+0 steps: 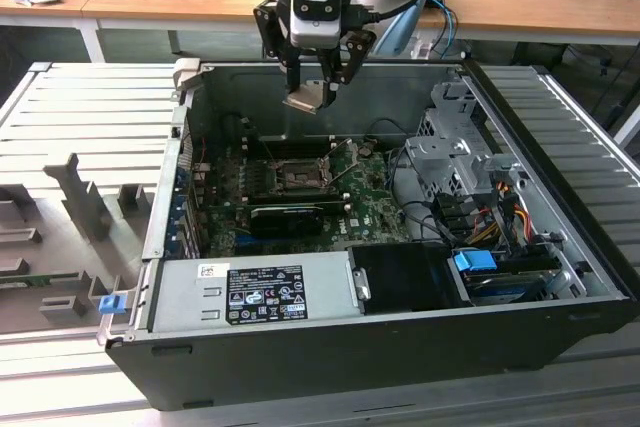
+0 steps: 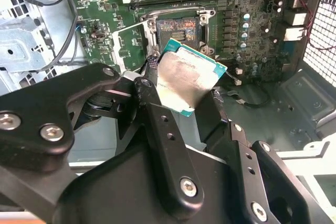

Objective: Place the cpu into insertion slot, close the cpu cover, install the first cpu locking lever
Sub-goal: 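Place the cpu into insertion slot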

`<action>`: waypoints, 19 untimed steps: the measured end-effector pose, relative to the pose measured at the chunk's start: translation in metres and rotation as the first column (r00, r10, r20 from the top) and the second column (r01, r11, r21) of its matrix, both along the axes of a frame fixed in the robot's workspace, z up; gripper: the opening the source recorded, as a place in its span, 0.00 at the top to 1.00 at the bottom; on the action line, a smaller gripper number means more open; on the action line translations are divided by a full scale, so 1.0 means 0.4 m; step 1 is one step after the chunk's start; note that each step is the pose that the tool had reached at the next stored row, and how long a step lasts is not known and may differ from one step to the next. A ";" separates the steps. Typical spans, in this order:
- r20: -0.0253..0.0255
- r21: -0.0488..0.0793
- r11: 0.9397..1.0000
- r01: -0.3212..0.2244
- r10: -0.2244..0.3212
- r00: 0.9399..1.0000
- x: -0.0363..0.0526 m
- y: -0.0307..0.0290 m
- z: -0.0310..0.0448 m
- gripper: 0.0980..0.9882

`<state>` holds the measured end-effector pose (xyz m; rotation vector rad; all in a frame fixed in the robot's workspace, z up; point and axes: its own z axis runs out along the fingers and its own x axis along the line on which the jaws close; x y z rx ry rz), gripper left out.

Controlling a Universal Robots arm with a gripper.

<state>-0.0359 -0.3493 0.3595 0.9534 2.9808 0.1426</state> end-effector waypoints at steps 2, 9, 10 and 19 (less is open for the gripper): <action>0.000 0.000 1.000 0.004 -0.004 1.000 0.000 0.000 0.000 0.52; 0.000 0.000 1.000 0.019 -0.019 1.000 0.000 0.000 -0.002 0.52; 0.000 0.000 1.000 0.021 -0.021 1.000 0.000 0.000 -0.002 0.52; 0.000 0.000 0.999 0.052 -0.052 0.999 0.000 0.000 -0.004 0.52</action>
